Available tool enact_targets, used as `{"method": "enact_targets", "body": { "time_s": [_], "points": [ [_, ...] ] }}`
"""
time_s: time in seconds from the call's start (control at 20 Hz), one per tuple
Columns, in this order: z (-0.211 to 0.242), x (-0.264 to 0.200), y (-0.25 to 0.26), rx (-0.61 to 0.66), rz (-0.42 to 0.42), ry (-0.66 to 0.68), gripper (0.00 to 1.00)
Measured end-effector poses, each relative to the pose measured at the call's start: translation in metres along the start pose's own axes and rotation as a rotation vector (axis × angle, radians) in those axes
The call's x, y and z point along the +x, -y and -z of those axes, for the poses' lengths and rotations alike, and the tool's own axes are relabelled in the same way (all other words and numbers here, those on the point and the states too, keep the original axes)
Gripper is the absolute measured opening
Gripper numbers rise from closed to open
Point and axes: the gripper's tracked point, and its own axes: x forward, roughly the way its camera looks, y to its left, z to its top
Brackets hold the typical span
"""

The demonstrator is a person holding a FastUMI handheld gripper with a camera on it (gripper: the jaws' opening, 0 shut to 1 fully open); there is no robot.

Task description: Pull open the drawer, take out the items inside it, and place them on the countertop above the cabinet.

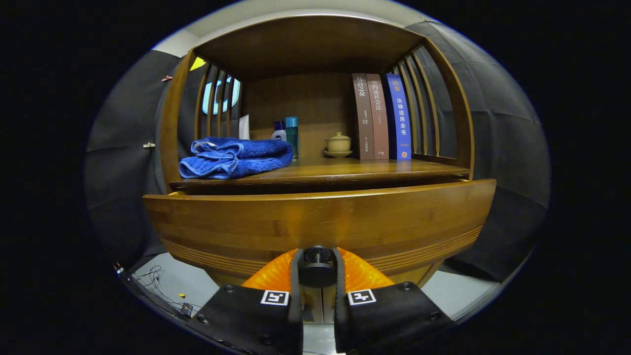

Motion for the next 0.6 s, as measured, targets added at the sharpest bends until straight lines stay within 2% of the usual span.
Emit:
{"method": "enact_targets", "body": {
  "time_s": [0.4, 0.6],
  "points": [
    [0.01, -0.06, 0.002, 0.011, -0.021, -0.012, 0.28],
    [0.015, -0.07, 0.003, 0.0, -0.023, -0.013, 0.28]
  ]
}}
